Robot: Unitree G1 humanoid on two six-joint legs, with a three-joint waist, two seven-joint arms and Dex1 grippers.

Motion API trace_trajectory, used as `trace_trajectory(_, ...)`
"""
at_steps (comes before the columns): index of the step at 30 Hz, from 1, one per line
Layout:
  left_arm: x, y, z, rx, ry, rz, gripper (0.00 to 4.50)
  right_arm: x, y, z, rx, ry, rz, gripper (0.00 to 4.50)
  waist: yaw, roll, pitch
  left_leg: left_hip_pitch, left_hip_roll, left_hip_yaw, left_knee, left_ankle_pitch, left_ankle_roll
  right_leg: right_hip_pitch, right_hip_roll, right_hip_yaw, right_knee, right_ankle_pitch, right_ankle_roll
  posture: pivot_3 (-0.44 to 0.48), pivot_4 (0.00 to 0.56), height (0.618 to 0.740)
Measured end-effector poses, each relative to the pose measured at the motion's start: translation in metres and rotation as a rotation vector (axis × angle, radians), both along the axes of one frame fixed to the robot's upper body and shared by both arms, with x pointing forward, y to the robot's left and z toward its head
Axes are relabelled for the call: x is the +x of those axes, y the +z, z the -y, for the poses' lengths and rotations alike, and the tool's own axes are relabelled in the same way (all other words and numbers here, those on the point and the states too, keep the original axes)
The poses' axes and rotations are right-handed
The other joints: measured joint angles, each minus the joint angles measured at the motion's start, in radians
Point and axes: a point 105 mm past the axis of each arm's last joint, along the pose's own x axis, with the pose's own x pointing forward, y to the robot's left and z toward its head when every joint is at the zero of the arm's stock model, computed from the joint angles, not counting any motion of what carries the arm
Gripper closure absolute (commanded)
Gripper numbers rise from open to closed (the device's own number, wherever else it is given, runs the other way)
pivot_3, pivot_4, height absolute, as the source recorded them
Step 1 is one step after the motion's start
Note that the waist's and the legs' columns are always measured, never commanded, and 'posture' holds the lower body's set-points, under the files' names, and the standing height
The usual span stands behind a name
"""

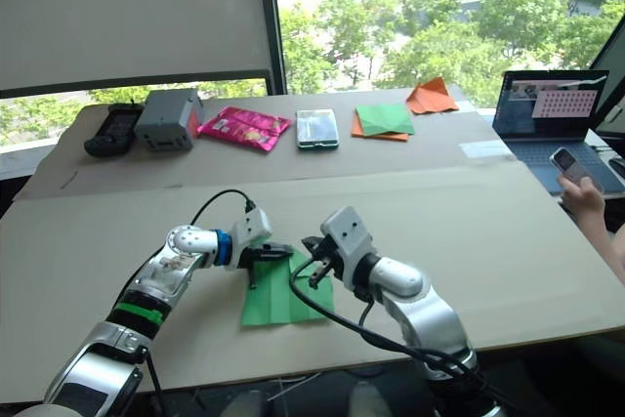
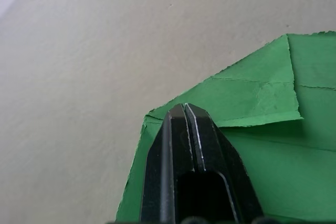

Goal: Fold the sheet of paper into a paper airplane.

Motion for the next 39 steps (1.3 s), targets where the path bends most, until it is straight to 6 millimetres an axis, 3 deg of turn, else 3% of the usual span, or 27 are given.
trace_trajectory(2,-0.007,0.01,-0.013,-0.047,0.046,-0.02,4.24,-0.003,0.002,-0.003,0.005,0.038,0.008,4.49,-0.005,-0.001,0.004,-0.003,0.0,0.0,-0.001,0.0,0.0,0.001,0.0,0.0,0.0,0.0,0.0,0.0,0.15,0.732)
trace_trajectory(7,-0.02,0.047,-0.05,-0.172,0.189,-0.02,2.67,-0.007,0.003,-0.009,-0.003,0.09,0.029,4.5,-0.013,0.0,0.005,0.001,0.001,0.0,-0.002,0.0,0.0,0.0,0.001,0.0,0.001,0.0,0.0,0.0,0.15,0.732)
trace_trajectory(11,-0.031,0.031,-0.068,-0.201,0.297,-0.102,1.36,-0.007,-0.003,-0.011,-0.021,0.116,0.025,4.5,-0.012,0.0,0.008,0.0,0.0,0.0,-0.002,0.0,0.0,0.0,-0.003,-0.002,-0.006,0.0,0.0,0.0,0.15,0.732)
trace_trajectory(16,-0.033,0.012,-0.071,-0.231,0.387,-0.147,1.36,-0.005,-0.009,-0.012,-0.022,0.135,0.01,4.5,-0.004,0.0,0.009,-0.003,0.0,0.001,-0.001,0.0,0.0,0.0,-0.006,-0.005,-0.015,0.0,0.0,0.0,0.15,0.732)
trace_trajectory(27,-0.029,0.003,-0.056,-0.291,0.423,-0.163,1.36,0.0,-0.01,-0.012,-0.019,0.137,0.012,4.5,0.003,0.001,0.008,-0.003,0.0,0.001,-0.001,0.0,0.0,0.0,-0.004,-0.005,-0.014,0.001,0.001,0.0,0.15,0.732)
trace_trajectory(30,-0.03,0.002,-0.056,-0.291,0.425,-0.166,2.08,0.003,-0.012,-0.012,-0.016,0.128,0.006,4.5,0.003,0.001,0.008,-0.003,0.0,0.001,-0.001,0.0,0.0,0.0,-0.004,-0.005,-0.014,0.001,0.001,0.0,0.15,0.732)
trace_trajectory(37,-0.031,0.002,-0.051,-0.286,0.405,-0.162,4.44,0.02,-0.028,-0.01,-0.027,0.076,-0.037,4.5,0.005,0.001,0.008,-0.003,0.0,0.001,-0.001,0.0,0.0,0.001,-0.004,-0.005,-0.014,0.001,0.001,0.0,0.15,0.732)
trace_trajectory(39,-0.032,0.006,-0.047,-0.284,0.387,-0.148,4.44,0.022,-0.031,-0.009,-0.027,0.073,-0.04,4.5,0.004,0.001,0.008,-0.003,0.0,0.001,-0.001,0.0,0.0,0.001,-0.004,-0.004,-0.014,0.001,0.001,0.0,0.15,0.732)
